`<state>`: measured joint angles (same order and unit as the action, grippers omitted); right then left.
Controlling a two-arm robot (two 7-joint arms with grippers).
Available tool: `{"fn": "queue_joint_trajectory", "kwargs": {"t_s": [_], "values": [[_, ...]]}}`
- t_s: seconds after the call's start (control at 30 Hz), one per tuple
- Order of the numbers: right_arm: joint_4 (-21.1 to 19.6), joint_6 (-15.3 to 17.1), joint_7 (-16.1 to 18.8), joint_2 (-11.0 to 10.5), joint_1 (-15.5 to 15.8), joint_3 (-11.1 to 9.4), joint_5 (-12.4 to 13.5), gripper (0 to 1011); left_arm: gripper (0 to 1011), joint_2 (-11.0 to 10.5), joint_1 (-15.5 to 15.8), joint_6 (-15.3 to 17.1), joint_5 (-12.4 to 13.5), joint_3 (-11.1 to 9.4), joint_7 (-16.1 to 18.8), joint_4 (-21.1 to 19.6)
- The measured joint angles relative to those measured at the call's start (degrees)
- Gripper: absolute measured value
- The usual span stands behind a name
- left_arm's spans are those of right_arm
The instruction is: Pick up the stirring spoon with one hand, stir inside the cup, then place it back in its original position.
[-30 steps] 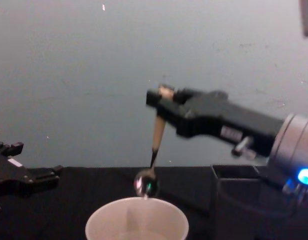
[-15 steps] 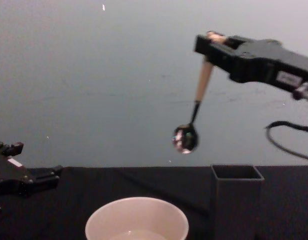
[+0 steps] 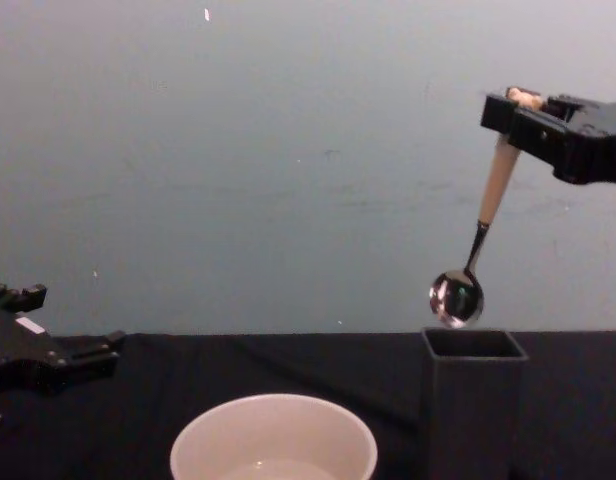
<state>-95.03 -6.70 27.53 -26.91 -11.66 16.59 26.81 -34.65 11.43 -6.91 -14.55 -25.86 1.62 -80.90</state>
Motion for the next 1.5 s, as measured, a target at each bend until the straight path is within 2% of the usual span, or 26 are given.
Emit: {"fn": "queue_joint_trajectory", "kwargs": {"t_s": [0.33,0.63,0.87,1.23,1.5], "values": [[1.02,1.49,-0.79,-0.01,0.55,0.29,-0.11,218,1001,0.00,0.00,0.00,0.00,0.00,0.00,0.00],[1.49,4.17,-1.62,-0.12,1.46,0.83,0.08,218,1002,0.00,0.00,0.00,0.00,0.00,0.00,0.00],[3.10,6.33,-4.01,0.97,2.17,1.69,-0.94,218,1001,0.00,0.00,0.00,0.00,0.00,0.00,0.00],[4.25,8.27,-5.65,2.69,2.88,2.00,-1.26,217,1001,0.00,0.00,0.00,0.00,0.00,0.00,0.00],[4.38,9.06,-6.28,3.18,3.34,1.89,-1.45,217,1001,0.00,0.00,0.00,0.00,0.00,0.00,0.00]]}}
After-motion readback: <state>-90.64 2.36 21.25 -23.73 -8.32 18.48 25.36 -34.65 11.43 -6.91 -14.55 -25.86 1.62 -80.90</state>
